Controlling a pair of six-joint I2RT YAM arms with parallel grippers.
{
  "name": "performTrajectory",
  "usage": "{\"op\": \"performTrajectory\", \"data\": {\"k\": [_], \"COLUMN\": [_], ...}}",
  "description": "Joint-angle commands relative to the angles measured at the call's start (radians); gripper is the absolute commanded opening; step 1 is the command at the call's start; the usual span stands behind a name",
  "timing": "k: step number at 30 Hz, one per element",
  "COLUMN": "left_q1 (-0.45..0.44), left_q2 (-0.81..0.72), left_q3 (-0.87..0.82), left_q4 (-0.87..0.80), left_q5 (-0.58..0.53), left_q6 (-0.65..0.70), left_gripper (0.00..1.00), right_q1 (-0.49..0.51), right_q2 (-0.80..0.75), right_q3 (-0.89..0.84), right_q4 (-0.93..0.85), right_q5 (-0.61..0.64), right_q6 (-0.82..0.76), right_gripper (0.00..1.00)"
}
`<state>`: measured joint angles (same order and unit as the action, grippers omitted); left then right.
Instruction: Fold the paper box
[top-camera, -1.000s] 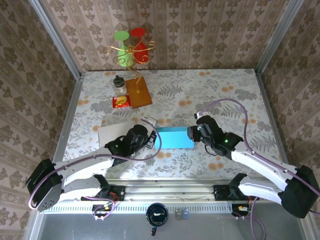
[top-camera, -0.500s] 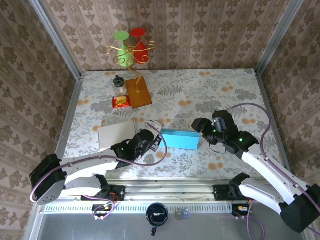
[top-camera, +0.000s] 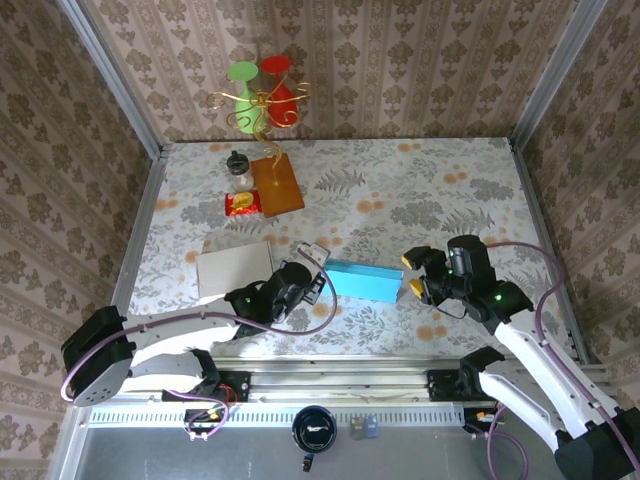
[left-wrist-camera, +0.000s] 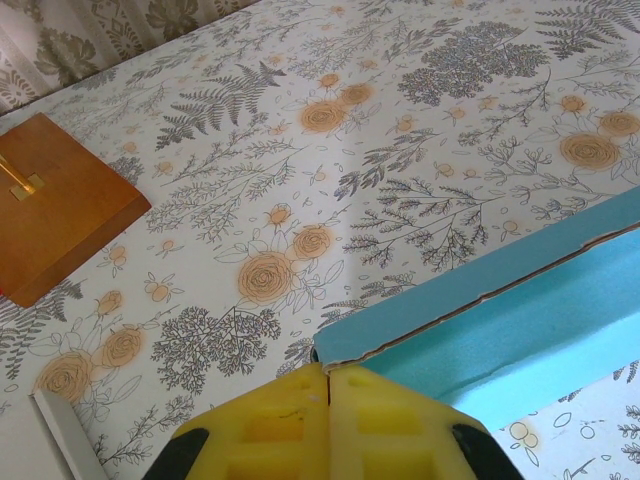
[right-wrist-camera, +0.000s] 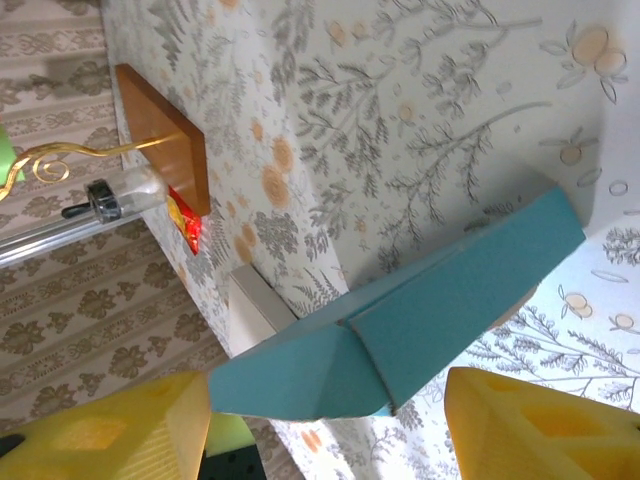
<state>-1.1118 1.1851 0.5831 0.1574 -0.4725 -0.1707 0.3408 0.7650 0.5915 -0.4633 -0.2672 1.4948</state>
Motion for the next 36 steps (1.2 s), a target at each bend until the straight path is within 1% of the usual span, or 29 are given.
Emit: {"op": "performTrajectory", "data": {"k": [1,6,11,18,21,27,29,30,33,36], "left_q1": [-0.011,-0.013,-0.017,-0.02,-0.022,-0.025,-0.025,-0.026,-0.032,-0.037], "left_q2": [0.01,0.013,0.019,0.025,0.025,0.012,0.003,-0.003,-0.03,-0.074], "left_q3": [0.017,0.02,0.024,0.032,0.035,0.036,0.046,0.052,0.071,0.085], "left_q4": [-0.041,-0.046,-0.047,-0.047,-0.053,-0.071,-0.095,-0.114,-0.157,-0.202], "left_q5": [-0.009,-0.009,-0.01,-0.014,-0.015,-0.012,-0.01,-0.009,-0.007,0.006], "left_q6": [0.004,0.002,-0.005,-0.006,-0.006,-0.019,-0.033,-0.043,-0.071,-0.119], "left_gripper": [0.0,0.0,0.0,0.0,0.0,0.01,0.14,0.19,0.31,0.4], "right_q1": [0.0,0.02,0.041,0.044,0.044,0.045,0.044,0.045,0.043,0.043], "right_q2": [-0.006,-0.027,-0.041,-0.03,-0.017,-0.008,-0.009,-0.009,-0.01,0.001], "right_q3": [-0.033,-0.086,-0.113,-0.145,-0.147,-0.157,-0.161,-0.166,-0.178,-0.184], "right_q4": [0.08,0.141,0.182,0.222,0.236,0.211,0.194,0.189,0.175,0.173], "right_q5": [-0.063,-0.07,-0.054,-0.032,-0.03,-0.03,-0.031,-0.03,-0.026,-0.023], "right_q6": [0.105,0.216,0.283,0.306,0.302,0.277,0.269,0.266,0.257,0.246], "right_gripper": [0.64,0.62,0.59,0.53,0.48,0.4,0.4,0.39,0.38,0.37]}}
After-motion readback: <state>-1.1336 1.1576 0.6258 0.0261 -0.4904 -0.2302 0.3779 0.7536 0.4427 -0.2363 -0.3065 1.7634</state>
